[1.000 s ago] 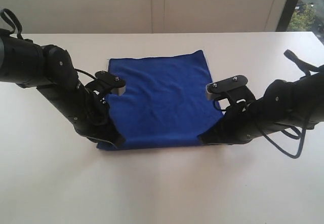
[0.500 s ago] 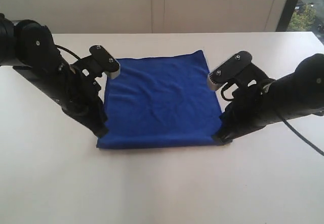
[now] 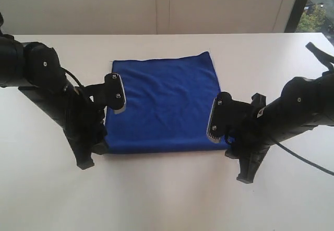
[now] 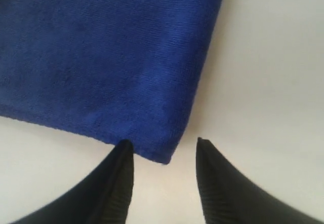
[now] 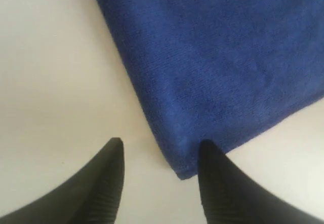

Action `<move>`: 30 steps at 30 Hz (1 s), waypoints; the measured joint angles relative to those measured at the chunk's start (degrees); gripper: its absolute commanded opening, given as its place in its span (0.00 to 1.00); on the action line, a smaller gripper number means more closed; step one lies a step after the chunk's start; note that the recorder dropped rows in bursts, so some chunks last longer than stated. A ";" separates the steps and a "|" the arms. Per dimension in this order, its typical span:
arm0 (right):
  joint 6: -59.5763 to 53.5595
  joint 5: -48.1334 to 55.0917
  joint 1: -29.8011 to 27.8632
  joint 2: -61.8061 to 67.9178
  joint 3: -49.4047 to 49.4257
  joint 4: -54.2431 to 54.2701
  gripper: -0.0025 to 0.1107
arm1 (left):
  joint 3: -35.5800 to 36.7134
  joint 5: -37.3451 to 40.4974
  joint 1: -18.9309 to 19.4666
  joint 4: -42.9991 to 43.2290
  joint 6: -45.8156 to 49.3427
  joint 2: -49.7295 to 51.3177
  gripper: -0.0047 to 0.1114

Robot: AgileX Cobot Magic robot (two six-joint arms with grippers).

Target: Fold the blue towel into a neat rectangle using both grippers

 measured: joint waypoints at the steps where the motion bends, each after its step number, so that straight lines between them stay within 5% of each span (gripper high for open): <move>1: -2.26 -0.15 0.00 0.00 0.00 0.00 0.42 | 0.00 0.38 0.00 -1.08 1.73 0.00 0.46; 8: -7.48 -1.30 0.00 0.24 0.00 0.00 0.42 | 0.00 1.54 0.00 -8.50 13.94 0.83 0.46; 22: -8.47 -6.56 0.00 3.17 0.00 -0.05 0.38 | 0.00 -2.21 0.00 -8.77 16.75 5.17 0.45; 30: -8.47 -4.52 0.00 3.27 0.00 -0.05 0.15 | 0.00 -2.01 0.00 -8.77 16.87 5.37 0.18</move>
